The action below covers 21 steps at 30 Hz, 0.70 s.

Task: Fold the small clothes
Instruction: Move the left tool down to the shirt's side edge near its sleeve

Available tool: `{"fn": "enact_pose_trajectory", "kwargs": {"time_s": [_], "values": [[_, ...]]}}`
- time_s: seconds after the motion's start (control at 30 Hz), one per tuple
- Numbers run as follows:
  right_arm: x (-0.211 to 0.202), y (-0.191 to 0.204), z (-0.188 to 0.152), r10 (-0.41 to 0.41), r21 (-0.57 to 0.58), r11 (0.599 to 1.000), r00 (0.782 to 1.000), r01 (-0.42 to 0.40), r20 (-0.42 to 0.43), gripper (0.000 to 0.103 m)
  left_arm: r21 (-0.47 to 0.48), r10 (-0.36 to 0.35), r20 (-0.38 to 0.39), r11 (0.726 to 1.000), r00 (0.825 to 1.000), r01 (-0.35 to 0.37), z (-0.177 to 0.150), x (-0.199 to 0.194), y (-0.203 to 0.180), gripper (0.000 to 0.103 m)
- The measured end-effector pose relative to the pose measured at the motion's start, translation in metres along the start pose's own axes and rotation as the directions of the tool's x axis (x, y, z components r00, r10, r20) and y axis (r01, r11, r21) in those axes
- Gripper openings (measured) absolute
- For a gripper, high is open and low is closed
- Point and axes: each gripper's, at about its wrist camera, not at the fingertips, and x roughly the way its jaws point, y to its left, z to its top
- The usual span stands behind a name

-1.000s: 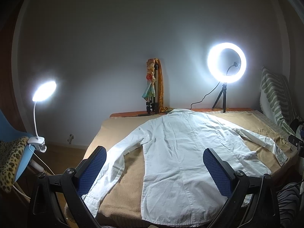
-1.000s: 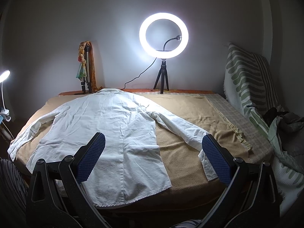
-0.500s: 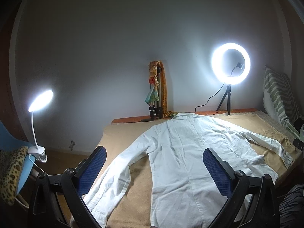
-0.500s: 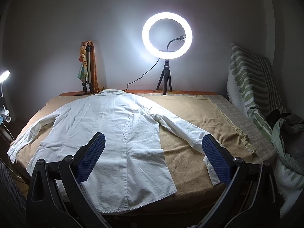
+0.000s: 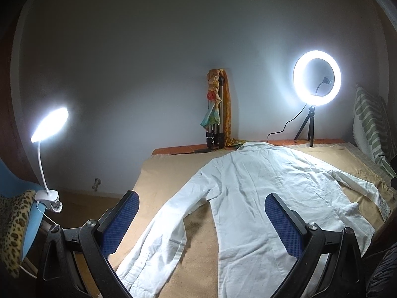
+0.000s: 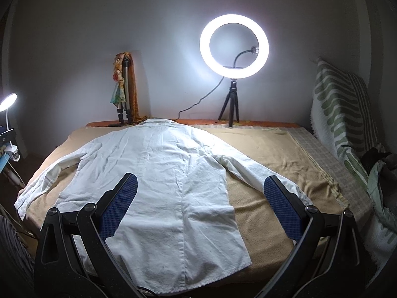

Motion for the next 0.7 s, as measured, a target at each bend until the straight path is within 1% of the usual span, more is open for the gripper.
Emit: {"fn": "enact_pose_trajectory", "kwargs": {"time_s": [0.13,0.2,0.3,0.37,0.43,0.5,0.57,0.63,0.7], "values": [[0.012,0.016,0.008,0.047,-0.034,0.998,0.999,-0.047,-0.004,0.103,-0.024,-0.015,-0.031,1.000,0.999,0.014,0.003,0.019,0.023,0.099],[0.018,0.025,0.011,0.073,-0.048,0.996,0.997,-0.073,-0.009,0.103,-0.031,0.001,-0.062,1.000,0.998,-0.003,0.004,0.032,0.038,0.094],[0.027,0.038,0.017,0.107,-0.063,0.992,0.994,-0.107,-0.011,0.103,-0.036,0.021,-0.117,0.999,0.993,-0.025,0.001,0.048,0.059,0.094],[0.033,0.046,0.021,0.122,-0.076,0.990,0.993,-0.122,0.000,0.103,-0.053,0.022,-0.150,0.998,0.988,-0.030,-0.003,0.058,0.073,0.093],[0.040,0.054,0.023,0.138,-0.087,0.987,0.990,-0.137,0.006,0.103,-0.113,-0.007,-0.200,0.993,0.980,-0.016,-0.009,0.073,0.092,0.090],[0.048,0.062,0.025,0.178,-0.096,0.980,0.984,-0.176,0.007,0.103,-0.179,-0.032,-0.248,0.984,0.968,-0.013,-0.016,0.090,0.110,0.084],[0.058,0.070,0.026,0.211,-0.101,0.972,0.977,-0.212,-0.015,0.103,-0.221,-0.045,-0.288,0.975,0.957,-0.021,-0.025,0.107,0.125,0.082],[0.069,0.080,0.027,0.231,-0.106,0.966,0.972,-0.235,-0.046,0.103,-0.250,-0.052,-0.325,0.968,0.944,-0.033,-0.037,0.122,0.135,0.081],[0.079,0.087,0.027,0.234,-0.106,0.965,0.969,-0.241,-0.073,0.103,-0.251,-0.044,-0.367,0.966,0.929,-0.053,-0.051,0.138,0.140,0.078]]}}
